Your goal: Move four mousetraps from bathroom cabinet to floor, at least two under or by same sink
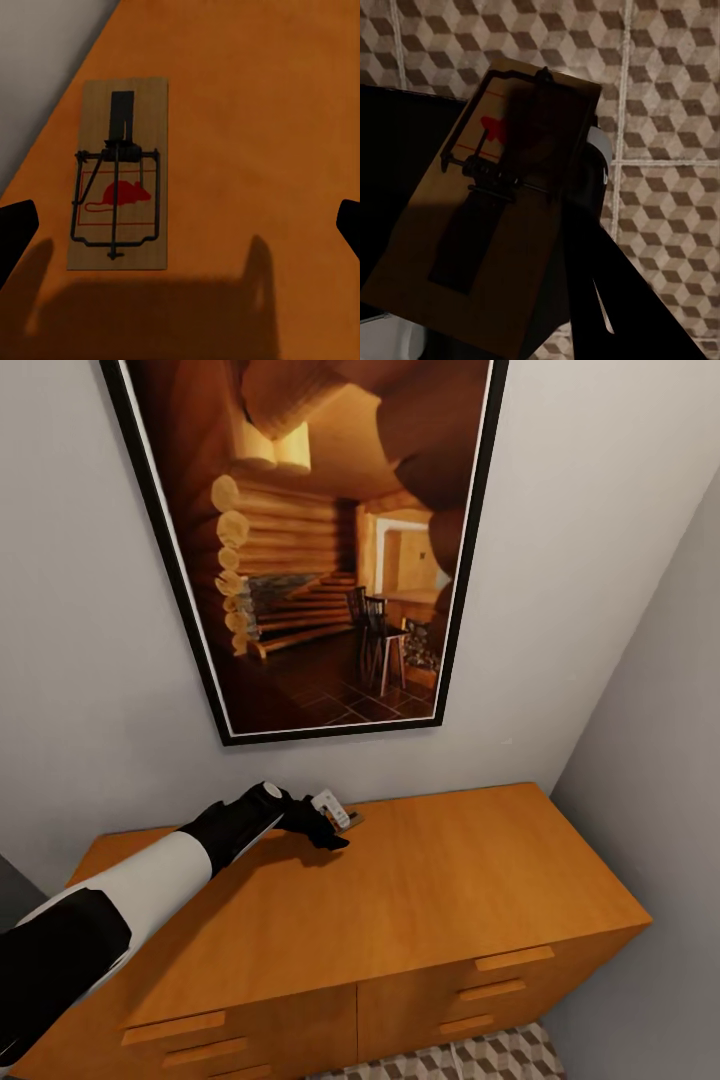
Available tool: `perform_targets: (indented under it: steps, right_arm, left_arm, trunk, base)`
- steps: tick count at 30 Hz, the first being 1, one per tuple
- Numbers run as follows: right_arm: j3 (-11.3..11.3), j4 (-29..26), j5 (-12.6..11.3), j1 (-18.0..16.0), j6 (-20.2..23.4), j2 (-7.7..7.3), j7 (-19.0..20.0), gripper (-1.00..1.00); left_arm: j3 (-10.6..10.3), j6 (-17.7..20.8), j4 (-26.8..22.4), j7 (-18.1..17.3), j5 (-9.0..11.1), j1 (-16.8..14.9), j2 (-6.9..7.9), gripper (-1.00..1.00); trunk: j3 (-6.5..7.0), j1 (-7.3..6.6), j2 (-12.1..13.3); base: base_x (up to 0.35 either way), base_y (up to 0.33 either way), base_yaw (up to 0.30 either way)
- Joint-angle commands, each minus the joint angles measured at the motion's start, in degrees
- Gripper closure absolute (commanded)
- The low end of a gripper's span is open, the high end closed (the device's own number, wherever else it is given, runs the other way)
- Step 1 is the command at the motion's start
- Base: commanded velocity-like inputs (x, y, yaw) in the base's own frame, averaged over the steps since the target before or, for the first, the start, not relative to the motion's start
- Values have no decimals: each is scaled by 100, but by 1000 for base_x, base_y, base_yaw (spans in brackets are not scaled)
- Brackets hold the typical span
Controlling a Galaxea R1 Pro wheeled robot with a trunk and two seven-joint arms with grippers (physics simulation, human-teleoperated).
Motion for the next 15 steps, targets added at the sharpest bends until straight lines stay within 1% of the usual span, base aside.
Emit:
perform_targets:
  steps: [1, 4, 9, 15]
  right_arm:
    - [28, 6, -22, -5, -48, 0, 8, 100]
    - [31, 6, 7, -5, -135, 4, 8, 100]
    - [32, 6, 16, -5, -149, 74, -3, 100]
    - [33, 6, 18, -5, -152, 102, -8, 100]
  left_arm:
    - [-32, 49, -12, 9, 60, -8, 7, -100]
    - [-32, 49, -12, 9, 60, -8, 6, -100]
    - [-32, 49, -13, 6, 60, -8, 2, -100]
    - [-31, 48, -13, 8, 60, -8, 3, -100]
  trunk:
    - [-11, 3, -12]
    - [-11, 3, -12]
    - [-11, 3, -12]
    - [-24, 3, -12]
  base:
    - [0, 0, 0]
    - [0, 0, 0]
    - [0, 0, 0]
    - [0, 0, 0]
